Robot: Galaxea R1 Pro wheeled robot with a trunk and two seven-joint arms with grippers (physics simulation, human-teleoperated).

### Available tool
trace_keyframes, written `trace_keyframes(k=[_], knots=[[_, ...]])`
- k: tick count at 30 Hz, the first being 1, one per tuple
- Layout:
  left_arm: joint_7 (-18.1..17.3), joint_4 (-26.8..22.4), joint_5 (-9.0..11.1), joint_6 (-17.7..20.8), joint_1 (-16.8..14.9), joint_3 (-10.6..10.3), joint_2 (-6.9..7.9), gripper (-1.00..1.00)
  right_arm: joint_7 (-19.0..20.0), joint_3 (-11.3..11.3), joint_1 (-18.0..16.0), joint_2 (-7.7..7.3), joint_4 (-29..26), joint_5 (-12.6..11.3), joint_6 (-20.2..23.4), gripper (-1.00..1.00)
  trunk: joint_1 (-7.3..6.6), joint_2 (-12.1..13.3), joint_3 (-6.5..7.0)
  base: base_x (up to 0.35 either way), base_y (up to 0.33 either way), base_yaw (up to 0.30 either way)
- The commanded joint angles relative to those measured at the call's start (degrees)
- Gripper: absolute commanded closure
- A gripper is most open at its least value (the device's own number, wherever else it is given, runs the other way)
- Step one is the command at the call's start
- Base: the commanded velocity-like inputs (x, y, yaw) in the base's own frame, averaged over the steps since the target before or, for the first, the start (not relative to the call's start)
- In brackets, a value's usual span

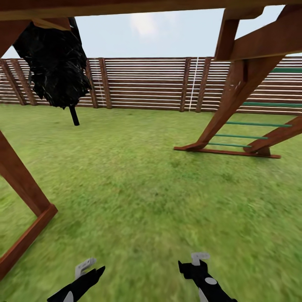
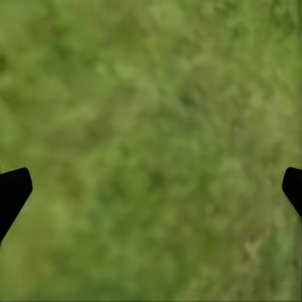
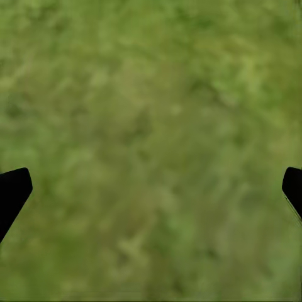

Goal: Take the three Easter eggs out of the wicker basket on the lawn in the garden, then place them on the lawn next to a single tree (choose any tree) so that all three eggs are next to the same tree and none are left in the basket.

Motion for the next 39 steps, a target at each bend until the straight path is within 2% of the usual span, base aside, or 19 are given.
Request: trace_keyframes(k=[1,14,39], knots=[[-0.3,-0.1,0.6,0.6,0.0,0.3,-0.04,-1.00,0.0,0.0,0.0,-0.01,0.0,0.3,-0.2,-1.00,0.02,0.0,-0.05,0.314,-0.104,0.288],[-0.3,-0.1,0.6,0.6,0.0,0.3,-0.03,-1.00,0.0,0.0,-0.1,-0.01,0.0,0.3,-0.2,-1.00,0.02,0.0,-0.05,0.314,-0.104,0.288],[-0.3,-0.1,0.6,0.6,0.0,0.3,-0.02,-1.00,0.0,0.0,0.0,-0.01,0.0,0.3,-0.2,-1.00,0.02,0.0,-0.05,0.314,-0.104,0.014]])
